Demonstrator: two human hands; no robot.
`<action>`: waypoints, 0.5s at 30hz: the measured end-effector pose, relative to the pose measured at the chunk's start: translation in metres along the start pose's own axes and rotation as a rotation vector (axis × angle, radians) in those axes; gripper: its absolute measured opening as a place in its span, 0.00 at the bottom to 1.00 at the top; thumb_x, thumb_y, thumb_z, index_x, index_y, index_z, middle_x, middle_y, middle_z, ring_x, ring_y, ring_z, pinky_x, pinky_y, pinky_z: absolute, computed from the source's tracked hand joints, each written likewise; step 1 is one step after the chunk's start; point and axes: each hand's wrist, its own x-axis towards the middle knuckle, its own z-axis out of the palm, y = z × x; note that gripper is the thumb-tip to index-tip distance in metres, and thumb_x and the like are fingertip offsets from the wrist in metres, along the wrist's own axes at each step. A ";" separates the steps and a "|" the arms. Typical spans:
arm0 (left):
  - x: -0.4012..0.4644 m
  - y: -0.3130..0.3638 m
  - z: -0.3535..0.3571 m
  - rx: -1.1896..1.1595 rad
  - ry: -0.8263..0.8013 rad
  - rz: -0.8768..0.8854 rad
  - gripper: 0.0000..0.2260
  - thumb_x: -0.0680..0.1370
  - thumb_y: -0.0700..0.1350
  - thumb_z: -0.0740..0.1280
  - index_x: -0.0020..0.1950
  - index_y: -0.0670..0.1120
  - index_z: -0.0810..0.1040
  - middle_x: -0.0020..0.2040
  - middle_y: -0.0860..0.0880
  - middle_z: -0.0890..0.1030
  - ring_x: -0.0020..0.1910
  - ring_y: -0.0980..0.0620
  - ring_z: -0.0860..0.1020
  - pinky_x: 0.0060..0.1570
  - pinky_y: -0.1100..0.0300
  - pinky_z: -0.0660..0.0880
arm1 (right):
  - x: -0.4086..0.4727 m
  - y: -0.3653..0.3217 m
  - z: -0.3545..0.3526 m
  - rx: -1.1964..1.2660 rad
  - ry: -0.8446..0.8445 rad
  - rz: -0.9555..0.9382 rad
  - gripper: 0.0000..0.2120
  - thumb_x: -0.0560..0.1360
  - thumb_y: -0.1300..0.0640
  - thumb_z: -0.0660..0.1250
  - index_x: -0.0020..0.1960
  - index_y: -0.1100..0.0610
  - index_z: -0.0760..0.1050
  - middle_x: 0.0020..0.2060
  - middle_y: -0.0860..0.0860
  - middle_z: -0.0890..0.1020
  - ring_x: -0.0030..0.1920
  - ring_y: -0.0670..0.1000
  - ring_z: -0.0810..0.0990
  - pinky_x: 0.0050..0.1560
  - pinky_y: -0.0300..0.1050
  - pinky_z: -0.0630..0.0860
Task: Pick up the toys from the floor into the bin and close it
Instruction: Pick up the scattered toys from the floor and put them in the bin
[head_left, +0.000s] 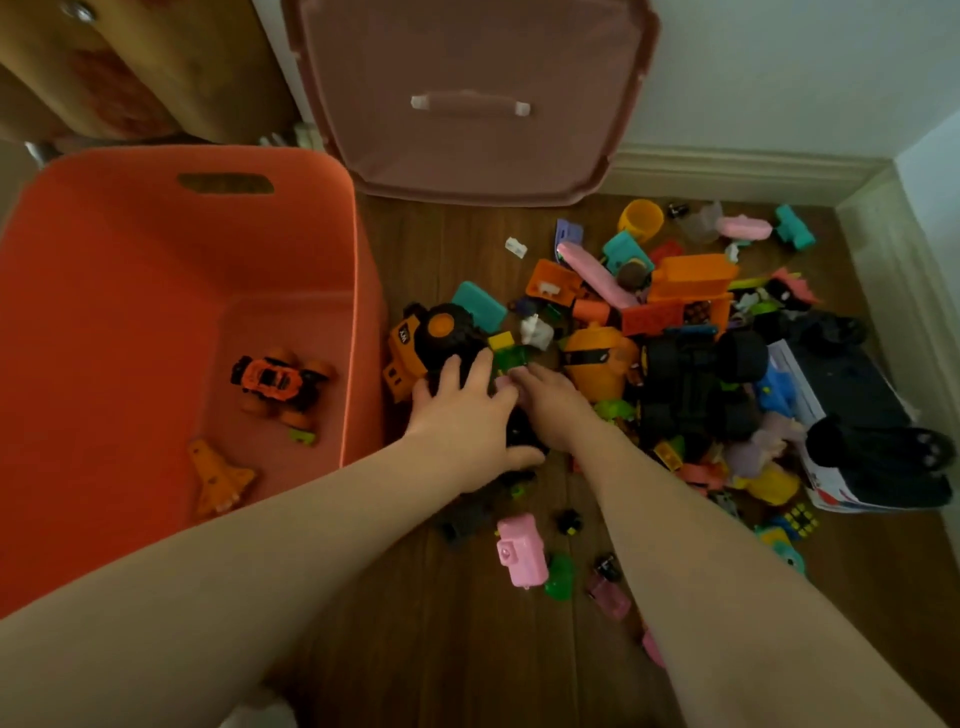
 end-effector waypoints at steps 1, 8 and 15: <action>0.004 -0.002 0.006 -0.022 -0.025 -0.020 0.40 0.72 0.66 0.63 0.77 0.54 0.48 0.77 0.47 0.38 0.75 0.38 0.42 0.70 0.38 0.52 | -0.001 0.001 0.000 -0.032 -0.025 -0.006 0.25 0.78 0.57 0.59 0.74 0.52 0.57 0.73 0.55 0.60 0.71 0.60 0.60 0.69 0.52 0.64; 0.014 0.016 0.048 -0.171 -0.033 -0.121 0.41 0.66 0.63 0.72 0.72 0.52 0.59 0.74 0.49 0.30 0.72 0.32 0.38 0.64 0.40 0.67 | 0.001 0.012 0.009 0.123 -0.019 0.067 0.26 0.77 0.49 0.62 0.72 0.52 0.57 0.73 0.58 0.52 0.68 0.66 0.63 0.66 0.56 0.66; 0.010 0.034 0.061 0.021 -0.016 -0.104 0.39 0.68 0.60 0.72 0.71 0.47 0.59 0.75 0.44 0.40 0.71 0.31 0.46 0.62 0.43 0.68 | -0.004 0.017 0.021 0.023 -0.070 0.175 0.36 0.76 0.63 0.61 0.76 0.47 0.44 0.74 0.59 0.49 0.67 0.65 0.67 0.62 0.55 0.70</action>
